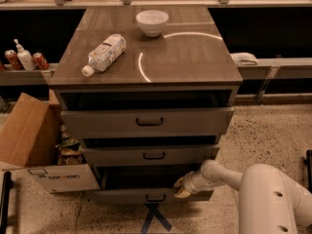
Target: Open bottom drawer
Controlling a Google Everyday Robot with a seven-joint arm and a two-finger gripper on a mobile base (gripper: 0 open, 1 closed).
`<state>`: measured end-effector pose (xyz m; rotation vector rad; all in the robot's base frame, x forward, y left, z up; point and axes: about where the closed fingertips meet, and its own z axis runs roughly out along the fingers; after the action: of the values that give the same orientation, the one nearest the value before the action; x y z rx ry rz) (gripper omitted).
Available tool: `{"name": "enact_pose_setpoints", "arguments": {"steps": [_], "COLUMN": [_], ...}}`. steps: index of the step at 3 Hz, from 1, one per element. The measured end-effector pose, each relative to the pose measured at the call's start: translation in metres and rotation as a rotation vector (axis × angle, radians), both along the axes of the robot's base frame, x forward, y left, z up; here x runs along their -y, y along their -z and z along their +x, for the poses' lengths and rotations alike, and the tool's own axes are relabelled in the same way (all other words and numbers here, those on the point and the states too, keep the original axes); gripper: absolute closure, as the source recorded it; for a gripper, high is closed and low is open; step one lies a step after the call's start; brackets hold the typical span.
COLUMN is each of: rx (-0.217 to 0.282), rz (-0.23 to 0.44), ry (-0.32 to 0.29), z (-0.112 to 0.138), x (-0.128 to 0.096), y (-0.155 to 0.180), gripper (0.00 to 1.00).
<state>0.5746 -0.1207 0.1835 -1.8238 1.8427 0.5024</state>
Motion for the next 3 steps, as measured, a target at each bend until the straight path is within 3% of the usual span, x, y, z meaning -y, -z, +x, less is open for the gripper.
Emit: {"name": "enact_pose_setpoints", "arguments": {"steps": [3], "rx": [-0.006], "rz": [0.003], "ry": [-0.005], "z": [-0.0032], "x": [-0.0041], "y": [0.0030], "gripper": [0.11]}}
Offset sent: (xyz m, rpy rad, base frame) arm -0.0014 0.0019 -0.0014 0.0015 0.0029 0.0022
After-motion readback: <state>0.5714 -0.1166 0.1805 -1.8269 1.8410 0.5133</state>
